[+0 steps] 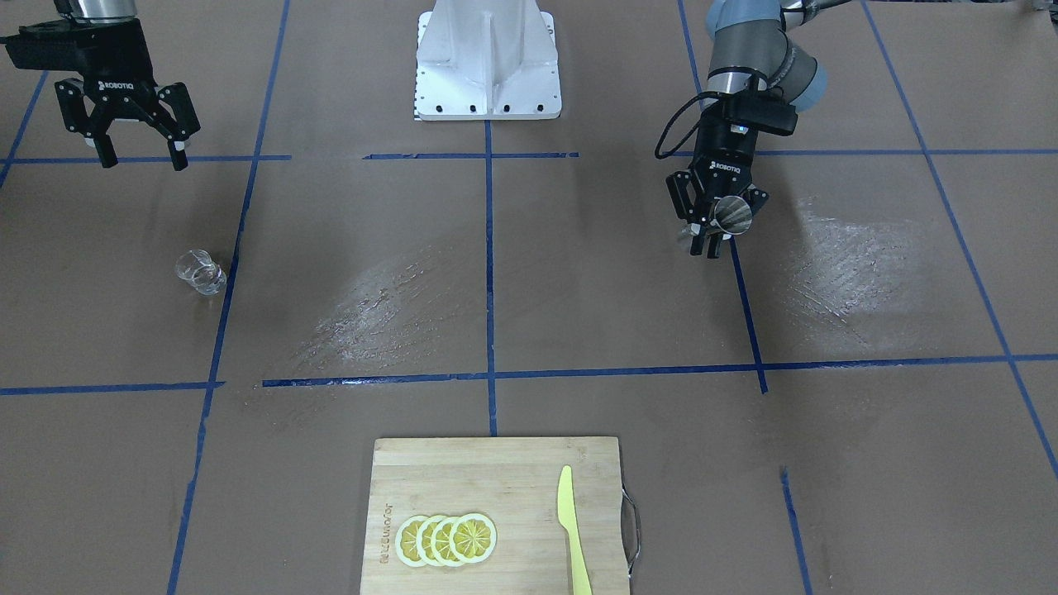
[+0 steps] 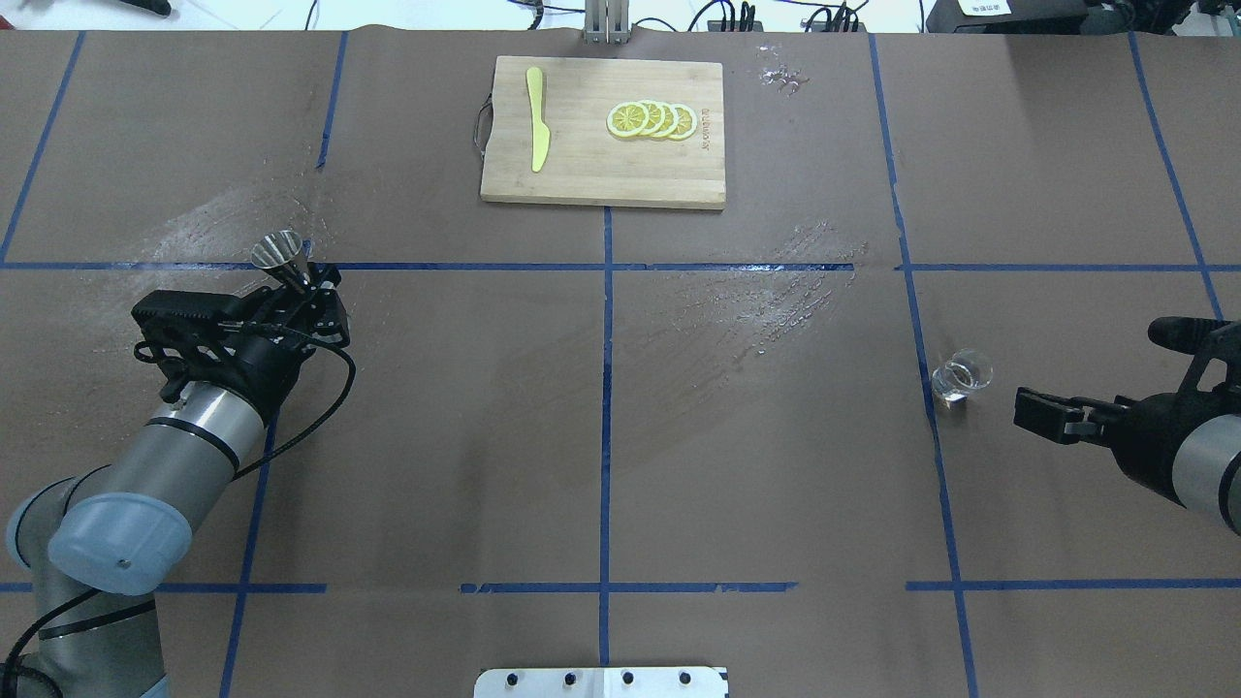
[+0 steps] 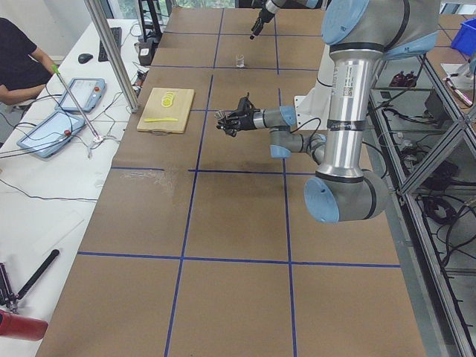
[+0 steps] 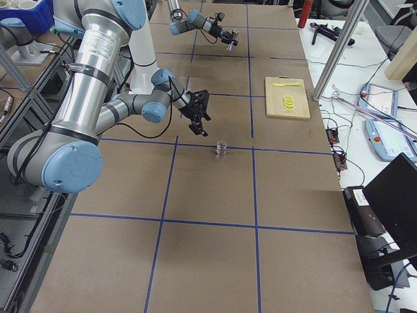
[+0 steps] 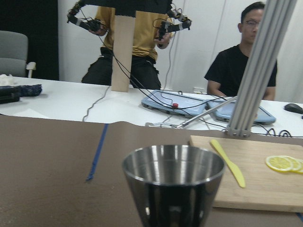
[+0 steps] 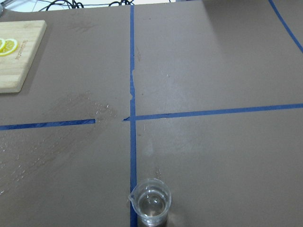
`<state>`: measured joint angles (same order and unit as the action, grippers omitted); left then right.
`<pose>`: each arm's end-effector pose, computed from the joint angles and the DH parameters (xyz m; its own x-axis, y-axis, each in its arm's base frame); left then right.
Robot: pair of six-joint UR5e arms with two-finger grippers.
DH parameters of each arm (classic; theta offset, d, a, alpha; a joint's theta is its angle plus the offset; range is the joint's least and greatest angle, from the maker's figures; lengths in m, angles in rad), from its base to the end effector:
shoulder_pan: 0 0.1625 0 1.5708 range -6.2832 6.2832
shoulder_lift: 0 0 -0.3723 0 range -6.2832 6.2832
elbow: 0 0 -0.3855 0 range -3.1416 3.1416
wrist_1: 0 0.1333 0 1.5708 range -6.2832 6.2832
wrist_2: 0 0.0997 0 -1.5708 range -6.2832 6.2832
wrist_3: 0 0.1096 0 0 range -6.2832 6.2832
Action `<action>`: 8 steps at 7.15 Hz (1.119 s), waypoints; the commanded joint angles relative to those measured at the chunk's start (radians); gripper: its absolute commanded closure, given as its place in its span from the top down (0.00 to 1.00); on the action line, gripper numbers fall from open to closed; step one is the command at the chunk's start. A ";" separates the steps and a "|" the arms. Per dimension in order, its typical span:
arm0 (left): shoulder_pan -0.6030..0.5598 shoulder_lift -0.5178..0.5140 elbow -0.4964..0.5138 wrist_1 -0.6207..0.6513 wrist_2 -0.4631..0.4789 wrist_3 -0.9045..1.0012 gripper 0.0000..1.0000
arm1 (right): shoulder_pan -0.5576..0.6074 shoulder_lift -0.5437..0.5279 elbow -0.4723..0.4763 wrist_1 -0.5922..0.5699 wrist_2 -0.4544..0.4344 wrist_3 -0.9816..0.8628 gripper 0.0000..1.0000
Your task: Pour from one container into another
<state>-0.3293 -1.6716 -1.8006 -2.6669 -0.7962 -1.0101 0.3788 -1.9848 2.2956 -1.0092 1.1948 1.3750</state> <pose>0.3995 -0.3584 0.3203 0.5863 0.2013 -0.7847 0.6782 0.4079 0.6113 -0.2698 -0.2942 0.3746 0.7038 0.0853 0.7053 -0.4775 0.7919 0.3806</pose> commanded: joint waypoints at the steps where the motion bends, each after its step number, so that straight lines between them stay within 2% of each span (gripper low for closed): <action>1: 0.003 -0.026 0.035 -0.033 -0.018 0.185 0.00 | -0.030 0.058 -0.169 0.163 -0.165 -0.007 1.00; 2: 0.001 -0.026 0.035 -0.034 -0.034 0.291 0.00 | -0.076 0.110 -0.261 0.196 -0.264 -0.007 1.00; 3: -0.002 -0.026 0.035 -0.034 -0.034 0.301 0.00 | -0.104 0.171 -0.333 0.199 -0.352 -0.007 1.00; 4: -0.004 -0.026 0.036 -0.034 -0.035 0.303 0.00 | -0.130 0.184 -0.385 0.202 -0.404 -0.004 1.00; 5: -0.002 -0.026 0.036 -0.034 -0.038 0.303 0.00 | -0.144 0.208 -0.401 0.202 -0.443 -0.007 1.00; 8: -0.002 -0.026 0.040 -0.034 -0.040 0.303 0.00 | -0.150 0.312 -0.548 0.210 -0.497 -0.007 1.00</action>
<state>-0.3314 -1.6977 -1.7620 -2.7013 -0.8350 -0.7074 0.2314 -1.7136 1.8064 -0.8018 0.7225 1.3684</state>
